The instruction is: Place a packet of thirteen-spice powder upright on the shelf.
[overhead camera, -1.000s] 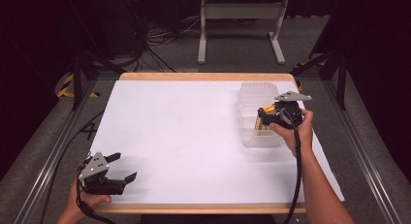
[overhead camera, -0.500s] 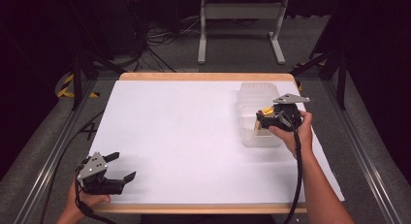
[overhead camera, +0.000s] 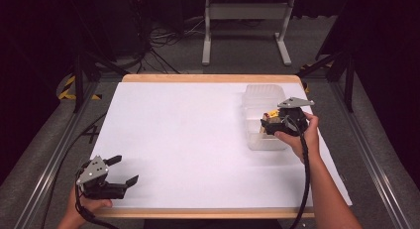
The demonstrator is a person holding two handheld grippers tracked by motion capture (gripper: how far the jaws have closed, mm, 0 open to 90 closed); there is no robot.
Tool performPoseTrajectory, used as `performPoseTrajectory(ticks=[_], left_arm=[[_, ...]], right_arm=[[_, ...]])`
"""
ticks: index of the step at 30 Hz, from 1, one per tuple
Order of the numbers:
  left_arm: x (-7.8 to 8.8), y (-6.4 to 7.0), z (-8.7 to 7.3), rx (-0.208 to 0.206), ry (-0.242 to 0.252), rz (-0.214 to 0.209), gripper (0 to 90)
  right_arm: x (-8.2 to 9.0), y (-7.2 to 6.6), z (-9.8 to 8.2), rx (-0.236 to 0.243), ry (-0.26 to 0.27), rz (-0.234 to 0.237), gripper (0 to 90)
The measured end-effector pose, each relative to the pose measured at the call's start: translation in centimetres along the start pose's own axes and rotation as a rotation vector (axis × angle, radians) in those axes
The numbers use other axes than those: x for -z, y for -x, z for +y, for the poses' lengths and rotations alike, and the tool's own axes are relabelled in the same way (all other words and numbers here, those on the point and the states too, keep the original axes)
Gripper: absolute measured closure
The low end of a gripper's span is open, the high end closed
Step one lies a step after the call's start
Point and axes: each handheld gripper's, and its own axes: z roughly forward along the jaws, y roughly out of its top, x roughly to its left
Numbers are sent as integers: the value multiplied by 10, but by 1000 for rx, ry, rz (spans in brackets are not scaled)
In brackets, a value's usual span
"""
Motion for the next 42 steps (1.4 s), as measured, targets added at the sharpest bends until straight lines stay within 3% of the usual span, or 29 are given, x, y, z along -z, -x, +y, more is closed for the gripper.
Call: performPoseTrajectory(ticks=[17, 24, 42], left_arm=[[1, 0, 0, 1, 6, -2, 94], [2, 0, 1, 9, 17, -2, 94], [-1, 1, 1, 9, 2, -9, 94]], right_arm=[[-1, 1, -1, 28, -33, 17, 159], [5, 2, -2, 69, -45, 23, 166], [16, 2, -2, 93, -42, 27, 163]])
